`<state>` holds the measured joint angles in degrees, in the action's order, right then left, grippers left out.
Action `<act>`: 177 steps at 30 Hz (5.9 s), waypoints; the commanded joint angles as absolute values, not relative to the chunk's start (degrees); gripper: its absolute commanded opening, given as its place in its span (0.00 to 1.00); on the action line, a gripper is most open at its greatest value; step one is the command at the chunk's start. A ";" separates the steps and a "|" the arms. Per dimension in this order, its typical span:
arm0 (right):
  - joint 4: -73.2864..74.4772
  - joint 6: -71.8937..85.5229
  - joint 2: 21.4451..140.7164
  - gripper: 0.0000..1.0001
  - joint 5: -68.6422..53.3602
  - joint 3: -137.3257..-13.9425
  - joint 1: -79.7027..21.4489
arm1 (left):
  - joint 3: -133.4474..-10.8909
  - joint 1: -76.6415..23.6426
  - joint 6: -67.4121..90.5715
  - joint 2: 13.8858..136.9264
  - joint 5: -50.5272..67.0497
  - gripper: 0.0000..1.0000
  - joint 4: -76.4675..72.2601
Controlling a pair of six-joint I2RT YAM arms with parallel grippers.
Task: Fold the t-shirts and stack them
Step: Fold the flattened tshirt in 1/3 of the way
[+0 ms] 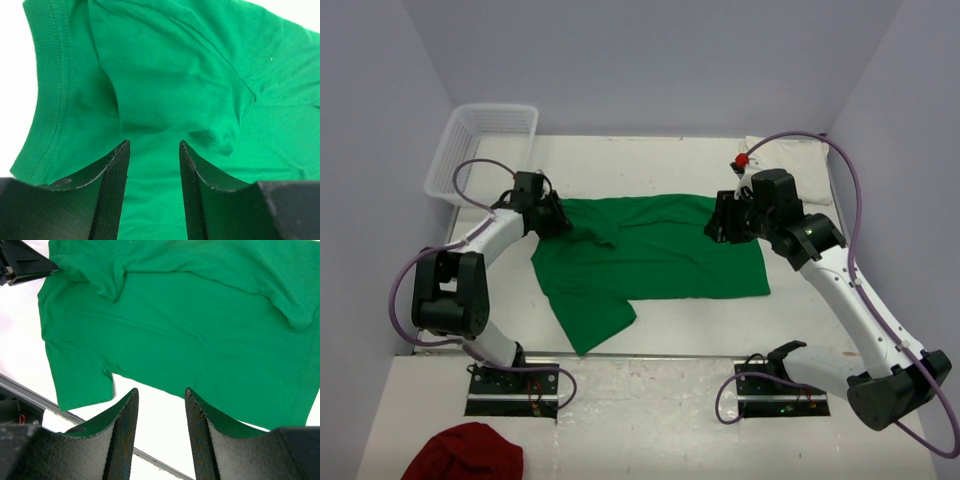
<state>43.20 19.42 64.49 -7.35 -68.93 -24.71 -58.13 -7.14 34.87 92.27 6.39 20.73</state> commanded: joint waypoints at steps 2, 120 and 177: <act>42.45 18.54 64.16 0.44 -9.49 -69.52 -24.61 | -59.50 -6.68 33.49 89.03 2.56 0.47 22.41; 39.10 23.38 129.01 0.45 -20.57 -115.12 -39.46 | -62.58 -8.00 26.01 86.31 3.86 0.31 30.15; 45.44 24.35 134.12 0.01 -13.71 -121.90 -42.63 | -62.67 -8.09 24.70 82.86 7.65 0.34 29.18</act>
